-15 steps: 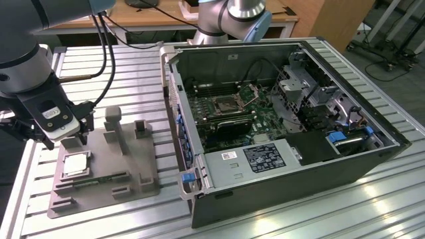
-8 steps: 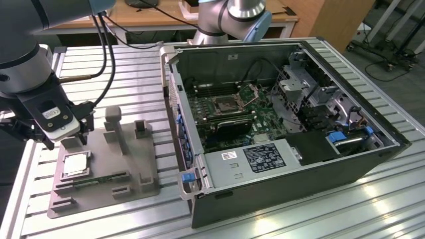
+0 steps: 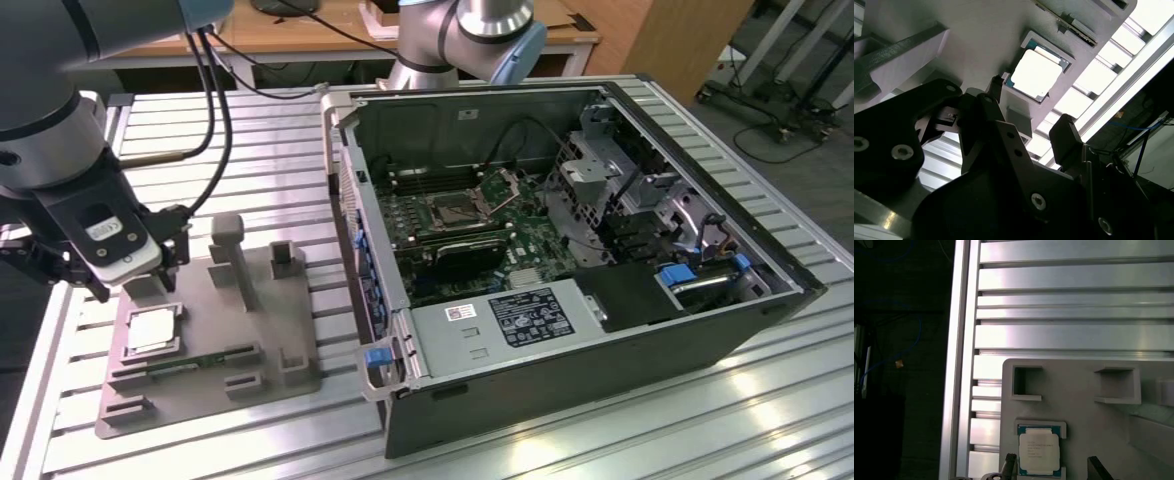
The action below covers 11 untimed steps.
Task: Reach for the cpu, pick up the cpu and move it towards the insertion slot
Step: 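Pick up the cpu and move it towards the insertion slot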
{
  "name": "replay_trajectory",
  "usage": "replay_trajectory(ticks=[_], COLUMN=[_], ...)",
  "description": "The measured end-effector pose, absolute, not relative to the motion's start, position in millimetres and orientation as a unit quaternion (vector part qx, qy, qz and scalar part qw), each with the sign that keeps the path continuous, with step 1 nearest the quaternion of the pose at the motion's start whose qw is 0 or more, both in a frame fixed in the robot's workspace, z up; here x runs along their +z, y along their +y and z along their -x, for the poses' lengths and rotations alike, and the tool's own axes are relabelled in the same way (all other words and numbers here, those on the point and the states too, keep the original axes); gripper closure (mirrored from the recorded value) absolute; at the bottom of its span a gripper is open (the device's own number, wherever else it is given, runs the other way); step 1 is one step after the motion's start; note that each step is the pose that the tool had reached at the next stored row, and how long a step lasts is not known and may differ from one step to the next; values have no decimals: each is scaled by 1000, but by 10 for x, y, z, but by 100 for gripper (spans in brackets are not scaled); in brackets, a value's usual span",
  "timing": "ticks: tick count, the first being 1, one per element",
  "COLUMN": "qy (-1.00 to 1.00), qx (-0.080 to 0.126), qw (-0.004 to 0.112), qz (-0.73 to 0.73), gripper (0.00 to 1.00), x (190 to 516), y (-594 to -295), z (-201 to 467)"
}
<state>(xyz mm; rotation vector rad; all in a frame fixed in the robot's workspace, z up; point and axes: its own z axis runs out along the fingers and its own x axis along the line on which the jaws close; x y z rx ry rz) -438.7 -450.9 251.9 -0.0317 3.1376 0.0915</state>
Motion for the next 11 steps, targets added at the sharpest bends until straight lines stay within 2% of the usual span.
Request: replay_trajectory(ticks=[11], qy=[1000], qx=[29], qw=[1], qz=[10], gripper=[35], x=[2495], y=[-4580], z=[4387])
